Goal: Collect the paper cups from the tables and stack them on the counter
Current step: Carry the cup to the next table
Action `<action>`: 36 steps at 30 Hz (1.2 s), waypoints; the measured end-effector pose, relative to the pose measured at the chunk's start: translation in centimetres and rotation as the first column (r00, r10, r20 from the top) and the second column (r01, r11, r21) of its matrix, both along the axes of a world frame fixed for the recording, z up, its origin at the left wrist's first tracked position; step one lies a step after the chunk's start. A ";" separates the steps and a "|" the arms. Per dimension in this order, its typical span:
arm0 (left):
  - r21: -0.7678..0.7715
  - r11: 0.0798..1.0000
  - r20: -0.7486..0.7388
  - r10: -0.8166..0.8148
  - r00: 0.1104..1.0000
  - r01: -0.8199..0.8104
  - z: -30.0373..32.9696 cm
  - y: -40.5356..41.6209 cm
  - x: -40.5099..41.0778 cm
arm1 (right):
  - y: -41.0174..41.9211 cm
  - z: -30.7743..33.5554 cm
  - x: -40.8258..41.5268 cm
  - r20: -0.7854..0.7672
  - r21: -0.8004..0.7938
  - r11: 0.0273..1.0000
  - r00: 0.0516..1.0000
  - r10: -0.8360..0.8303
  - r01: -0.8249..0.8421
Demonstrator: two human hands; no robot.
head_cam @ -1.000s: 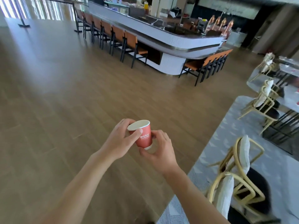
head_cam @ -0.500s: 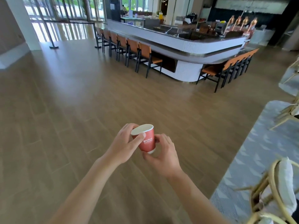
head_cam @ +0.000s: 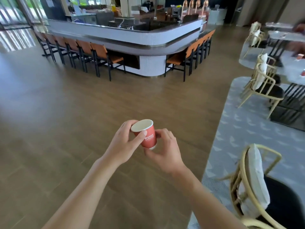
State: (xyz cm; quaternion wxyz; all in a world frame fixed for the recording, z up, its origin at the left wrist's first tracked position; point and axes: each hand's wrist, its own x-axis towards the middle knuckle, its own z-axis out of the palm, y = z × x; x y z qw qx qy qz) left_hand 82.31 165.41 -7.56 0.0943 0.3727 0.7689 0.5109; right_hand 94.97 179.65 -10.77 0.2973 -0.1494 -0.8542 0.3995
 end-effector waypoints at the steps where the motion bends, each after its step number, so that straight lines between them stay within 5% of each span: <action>1: 0.008 1.000 -0.007 -0.007 1.000 0.007 0.0 2.0 -0.2 | 1.7 0.1 0.1 -0.008 0.009 1.000 1.000 -0.027 0.027; 20: -0.064 0.865 0.030 -0.496 0.868 0.497 -3.6 36.2 -5.0 | 26.7 -2.6 1.6 0.116 -0.027 0.814 0.811 -0.574 0.580; 36: -0.035 0.788 0.093 -0.609 0.787 0.614 -2.8 55.9 -22.4 | 43.4 -1.6 -15.4 0.204 -0.047 0.725 0.717 -0.666 0.687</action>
